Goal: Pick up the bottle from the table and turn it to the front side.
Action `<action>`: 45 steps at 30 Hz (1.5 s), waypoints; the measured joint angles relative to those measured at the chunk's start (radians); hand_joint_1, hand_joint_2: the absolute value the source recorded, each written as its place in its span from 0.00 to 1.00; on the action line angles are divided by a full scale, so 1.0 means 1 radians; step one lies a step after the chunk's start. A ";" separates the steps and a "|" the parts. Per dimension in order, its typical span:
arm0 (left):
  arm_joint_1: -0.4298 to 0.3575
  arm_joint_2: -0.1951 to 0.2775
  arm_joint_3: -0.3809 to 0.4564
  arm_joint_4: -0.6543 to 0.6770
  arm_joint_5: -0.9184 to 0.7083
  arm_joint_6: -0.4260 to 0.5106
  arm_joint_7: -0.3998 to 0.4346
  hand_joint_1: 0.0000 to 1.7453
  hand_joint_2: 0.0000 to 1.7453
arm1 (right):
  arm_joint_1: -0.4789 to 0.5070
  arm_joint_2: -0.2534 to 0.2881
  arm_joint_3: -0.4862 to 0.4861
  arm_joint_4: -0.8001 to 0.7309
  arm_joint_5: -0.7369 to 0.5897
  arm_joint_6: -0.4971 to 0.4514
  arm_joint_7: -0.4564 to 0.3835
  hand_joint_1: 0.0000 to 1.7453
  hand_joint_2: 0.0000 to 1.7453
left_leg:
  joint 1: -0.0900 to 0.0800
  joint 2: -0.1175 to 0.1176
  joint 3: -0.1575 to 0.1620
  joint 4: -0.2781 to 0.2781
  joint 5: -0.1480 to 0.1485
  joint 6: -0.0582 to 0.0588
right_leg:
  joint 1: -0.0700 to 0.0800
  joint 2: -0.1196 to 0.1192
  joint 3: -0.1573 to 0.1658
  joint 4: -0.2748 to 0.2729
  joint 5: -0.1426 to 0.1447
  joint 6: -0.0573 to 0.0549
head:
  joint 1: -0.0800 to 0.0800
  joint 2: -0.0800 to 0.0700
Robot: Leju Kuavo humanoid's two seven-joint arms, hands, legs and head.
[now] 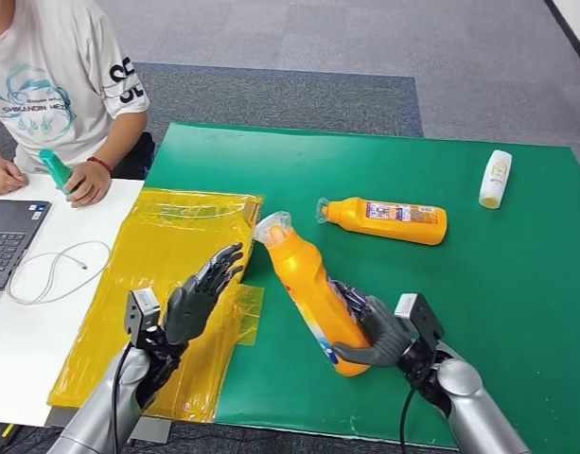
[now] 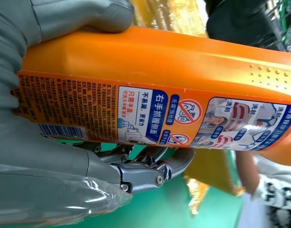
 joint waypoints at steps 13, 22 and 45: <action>-0.028 0.003 0.004 0.079 0.083 -0.096 -0.005 0.00 0.00 | -0.033 0.013 0.028 -0.048 0.070 -0.042 -0.008 1.00 1.00 | 0.000 0.000 0.000 0.000 0.000 0.000 | 0.000 0.000 0.000 0.000 0.000 0.000 | 0.000 0.000; -0.037 0.015 0.006 0.092 0.110 -0.141 -0.005 0.00 0.50 | -0.050 0.016 0.055 -0.059 0.106 -0.071 -0.009 1.00 1.00 | 0.000 0.000 0.000 0.000 0.000 0.000 | 0.000 0.000 0.000 0.000 0.000 0.000 | 0.000 0.000; -0.054 0.031 0.006 0.075 -0.018 -0.042 -0.024 0.00 1.00 | -0.073 0.018 0.107 -0.059 0.211 -0.138 -0.005 1.00 1.00 | 0.000 0.000 0.000 0.000 0.000 0.000 | 0.000 0.000 0.000 0.000 0.000 0.000 | 0.000 0.000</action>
